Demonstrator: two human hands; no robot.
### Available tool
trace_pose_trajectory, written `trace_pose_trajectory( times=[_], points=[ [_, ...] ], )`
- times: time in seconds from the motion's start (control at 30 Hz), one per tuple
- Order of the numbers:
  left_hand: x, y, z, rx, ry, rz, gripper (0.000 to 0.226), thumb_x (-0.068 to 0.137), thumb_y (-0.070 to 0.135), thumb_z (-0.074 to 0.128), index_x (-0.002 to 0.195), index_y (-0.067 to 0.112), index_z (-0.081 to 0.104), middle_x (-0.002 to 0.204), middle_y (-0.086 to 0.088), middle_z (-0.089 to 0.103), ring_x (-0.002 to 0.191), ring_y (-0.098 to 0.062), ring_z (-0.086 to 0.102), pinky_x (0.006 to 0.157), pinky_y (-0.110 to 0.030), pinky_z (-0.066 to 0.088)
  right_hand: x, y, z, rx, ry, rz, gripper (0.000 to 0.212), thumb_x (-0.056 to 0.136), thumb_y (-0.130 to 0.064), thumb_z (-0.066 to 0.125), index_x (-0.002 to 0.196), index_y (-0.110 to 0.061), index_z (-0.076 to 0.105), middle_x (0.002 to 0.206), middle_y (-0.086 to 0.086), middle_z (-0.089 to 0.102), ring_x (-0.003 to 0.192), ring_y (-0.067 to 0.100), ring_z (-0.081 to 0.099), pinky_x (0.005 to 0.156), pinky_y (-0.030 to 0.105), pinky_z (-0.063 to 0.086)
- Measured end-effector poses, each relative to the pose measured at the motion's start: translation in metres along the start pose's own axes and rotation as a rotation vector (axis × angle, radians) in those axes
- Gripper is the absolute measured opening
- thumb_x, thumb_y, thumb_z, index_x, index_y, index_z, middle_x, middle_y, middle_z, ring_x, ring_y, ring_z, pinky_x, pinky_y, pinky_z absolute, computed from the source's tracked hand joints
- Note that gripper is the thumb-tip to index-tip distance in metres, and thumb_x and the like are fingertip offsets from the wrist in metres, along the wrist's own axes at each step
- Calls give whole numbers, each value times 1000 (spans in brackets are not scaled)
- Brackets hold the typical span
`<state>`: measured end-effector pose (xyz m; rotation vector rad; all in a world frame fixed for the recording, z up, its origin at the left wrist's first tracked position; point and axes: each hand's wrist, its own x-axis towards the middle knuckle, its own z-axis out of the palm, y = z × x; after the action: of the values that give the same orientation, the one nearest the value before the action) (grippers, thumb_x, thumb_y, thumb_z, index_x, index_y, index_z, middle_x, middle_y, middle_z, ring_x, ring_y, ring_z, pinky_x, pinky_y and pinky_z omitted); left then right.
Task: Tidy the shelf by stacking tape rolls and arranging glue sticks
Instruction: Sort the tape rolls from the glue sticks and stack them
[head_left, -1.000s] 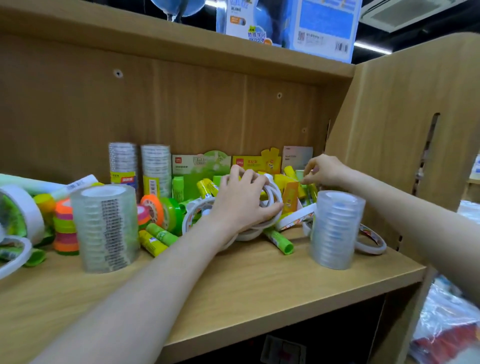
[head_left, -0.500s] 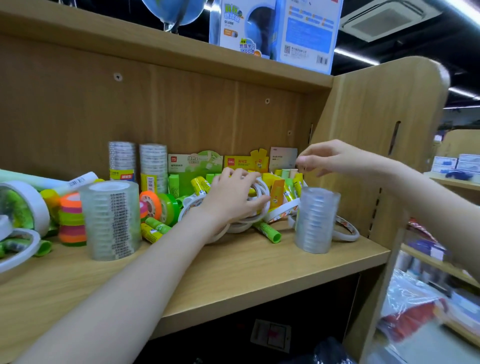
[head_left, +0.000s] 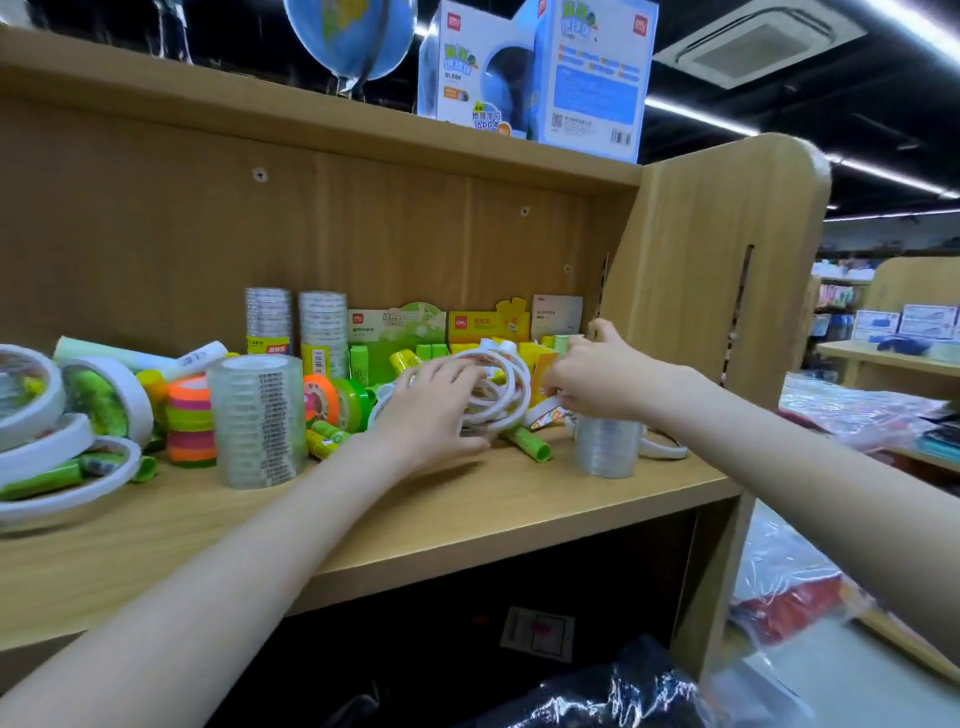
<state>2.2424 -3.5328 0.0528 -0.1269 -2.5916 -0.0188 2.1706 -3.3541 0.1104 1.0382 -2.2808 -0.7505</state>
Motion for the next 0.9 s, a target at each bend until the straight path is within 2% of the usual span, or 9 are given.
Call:
trace_pose_trajectory(
  times=[0.2, 0.27, 0.37, 0.4, 0.5, 0.57, 0.67, 0.77, 0.9],
  points=[
    [-37, -33, -12, -102, -20, 23, 60, 79, 40, 67, 129, 15, 45, 134, -1, 44, 123, -20, 43, 102, -29, 34, 22, 23, -11, 255, 172, 146, 23, 94, -18, 47, 113, -13, 59, 113, 9, 56, 114, 29, 40, 89, 40, 37],
    [-43, -35, -15, -91, -33, 1, 61, 80, 42, 65, 131, 16, 43, 135, 0, 43, 122, -20, 42, 101, -29, 33, 27, 33, -17, 383, 353, 224, 25, 95, -18, 45, 114, -7, 57, 115, 14, 55, 110, 33, 43, 87, 40, 38],
    [-45, -38, -16, -62, -72, -55, 68, 78, 46, 67, 134, 21, 38, 137, 0, 39, 125, -21, 39, 103, -35, 33, 34, 31, -28, 781, 721, 362, 22, 94, -12, 47, 105, 0, 61, 104, 19, 60, 98, 32, 54, 85, 34, 38],
    [-45, -39, -15, -69, -80, -75, 73, 77, 48, 67, 136, 21, 35, 139, 0, 36, 127, -23, 35, 105, -37, 31, 36, 25, -32, 897, 752, 383, 21, 94, -11, 48, 102, 1, 63, 97, 17, 63, 89, 28, 59, 81, 30, 41],
    [-42, -39, -12, -80, -125, -157, 95, 71, 59, 66, 144, 20, 20, 151, -8, 21, 140, -26, 16, 113, -41, 20, 50, 0, -28, 1098, 562, 400, 22, 92, -11, 48, 93, 3, 64, 73, 12, 64, 59, 15, 63, 67, 23, 50],
    [-36, -36, -12, -71, -170, -201, 107, 70, 62, 65, 148, 15, 8, 154, -12, 14, 143, -26, 9, 115, -42, 16, 60, -17, -18, 935, 349, 378, 26, 93, -18, 49, 94, 3, 63, 89, 21, 65, 85, 29, 63, 77, 32, 46],
    [-28, -32, -15, -54, -172, -212, 109, 70, 59, 67, 147, 14, 6, 148, -12, 28, 137, -28, 25, 111, -39, 23, 64, -33, -5, 793, 47, 338, 48, 90, -41, 55, 117, -2, 52, 119, 21, 52, 114, 36, 47, 89, 39, 40],
    [-30, -29, -15, -62, -120, -219, 107, 70, 55, 71, 147, 16, 9, 140, -12, 32, 131, -29, 31, 107, -37, 26, 63, -36, -2, 782, 34, 326, 53, 88, -33, 60, 129, -5, 41, 126, 19, 47, 119, 33, 43, 92, 39, 38],
    [-34, -30, -17, -116, -64, -178, 107, 70, 50, 73, 147, 15, 7, 142, -9, 28, 132, -26, 28, 106, -33, 28, 69, -36, 2, 701, 25, 365, 44, 86, -27, 64, 118, -4, 45, 115, 17, 55, 114, 34, 48, 88, 38, 38]
  ],
)
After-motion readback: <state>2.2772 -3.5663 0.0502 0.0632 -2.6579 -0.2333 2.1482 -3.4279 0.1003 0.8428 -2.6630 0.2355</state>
